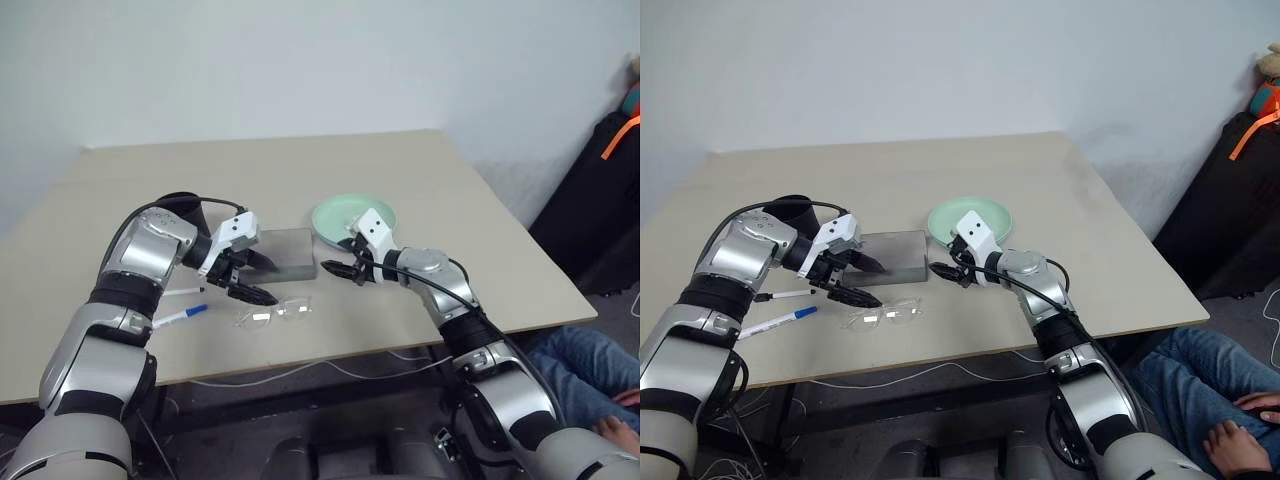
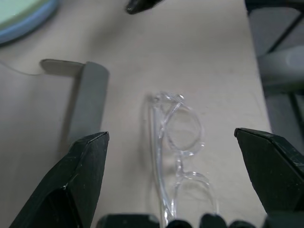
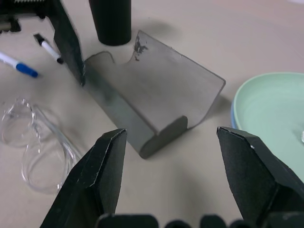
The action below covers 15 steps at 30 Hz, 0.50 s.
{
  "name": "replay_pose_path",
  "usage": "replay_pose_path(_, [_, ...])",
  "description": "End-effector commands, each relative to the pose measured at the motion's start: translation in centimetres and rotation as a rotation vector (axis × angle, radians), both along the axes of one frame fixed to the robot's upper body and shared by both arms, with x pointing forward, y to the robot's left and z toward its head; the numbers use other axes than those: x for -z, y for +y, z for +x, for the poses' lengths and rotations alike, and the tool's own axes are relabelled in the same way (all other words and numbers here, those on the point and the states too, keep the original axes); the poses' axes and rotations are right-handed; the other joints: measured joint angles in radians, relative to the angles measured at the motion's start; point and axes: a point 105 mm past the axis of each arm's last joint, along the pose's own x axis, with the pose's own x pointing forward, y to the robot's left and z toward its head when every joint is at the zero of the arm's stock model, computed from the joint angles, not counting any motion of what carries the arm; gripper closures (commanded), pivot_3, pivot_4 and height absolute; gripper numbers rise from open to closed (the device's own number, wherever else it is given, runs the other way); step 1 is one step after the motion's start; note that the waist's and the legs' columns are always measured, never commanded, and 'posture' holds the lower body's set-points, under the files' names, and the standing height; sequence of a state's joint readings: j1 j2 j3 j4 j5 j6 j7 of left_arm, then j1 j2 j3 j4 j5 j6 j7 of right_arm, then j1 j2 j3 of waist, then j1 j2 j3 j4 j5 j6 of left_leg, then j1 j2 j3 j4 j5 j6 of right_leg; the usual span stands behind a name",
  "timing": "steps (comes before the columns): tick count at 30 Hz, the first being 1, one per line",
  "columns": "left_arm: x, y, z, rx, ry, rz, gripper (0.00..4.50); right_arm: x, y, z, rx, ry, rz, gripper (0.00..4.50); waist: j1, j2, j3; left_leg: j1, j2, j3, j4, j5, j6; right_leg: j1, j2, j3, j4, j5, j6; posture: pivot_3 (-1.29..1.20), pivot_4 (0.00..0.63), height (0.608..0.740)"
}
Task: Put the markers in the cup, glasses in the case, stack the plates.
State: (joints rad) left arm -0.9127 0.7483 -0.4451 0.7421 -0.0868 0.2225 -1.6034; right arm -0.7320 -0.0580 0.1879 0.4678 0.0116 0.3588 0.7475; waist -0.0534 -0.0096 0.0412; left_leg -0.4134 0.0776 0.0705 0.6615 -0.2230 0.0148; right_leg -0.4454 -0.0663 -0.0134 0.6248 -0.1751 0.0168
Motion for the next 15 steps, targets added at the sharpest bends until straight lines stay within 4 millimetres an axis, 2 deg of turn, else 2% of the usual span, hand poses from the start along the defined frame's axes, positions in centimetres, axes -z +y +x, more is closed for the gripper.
replay_pose_path(1, [-0.8, 0.7, 0.2, 0.031, -0.013, 0.077, 0.00, -2.3, 0.4, 0.2, 0.018, -0.059, 0.067, 1.21, 0.000, 0.000, 0.000, 0.000, 0.000, 0.000, 0.000, 0.000, 0.000, 0.000, 0.000, 0.000, 0.000, 0.000, 0.000, 0.00, 0.000, 0.740])
replay_pose_path(7, [-0.9, 1.6, 0.6, 0.034, -0.013, 0.145, 0.00, -2.3, 0.1, -0.1, -0.011, -0.069, 0.060, 1.21, 0.003, 0.000, 0.000, 0.000, 0.000, 0.000, 0.001, 0.000, 0.000, 0.000, 0.000, 0.000, 0.000, 0.000, 0.000, 0.00, 0.000, 0.740])
replay_pose_path(15, [-1.1, 1.3, 1.0, 0.035, -0.015, 0.153, 0.00, -2.0, -3.0, -2.3, -0.201, -0.054, 0.017, 1.21, 0.007, -0.001, 0.000, -0.002, 0.000, 0.000, 0.003, -0.001, 0.001, 0.000, 0.000, 0.000, -0.001, -0.001, 0.001, 0.00, 0.000, 0.740])
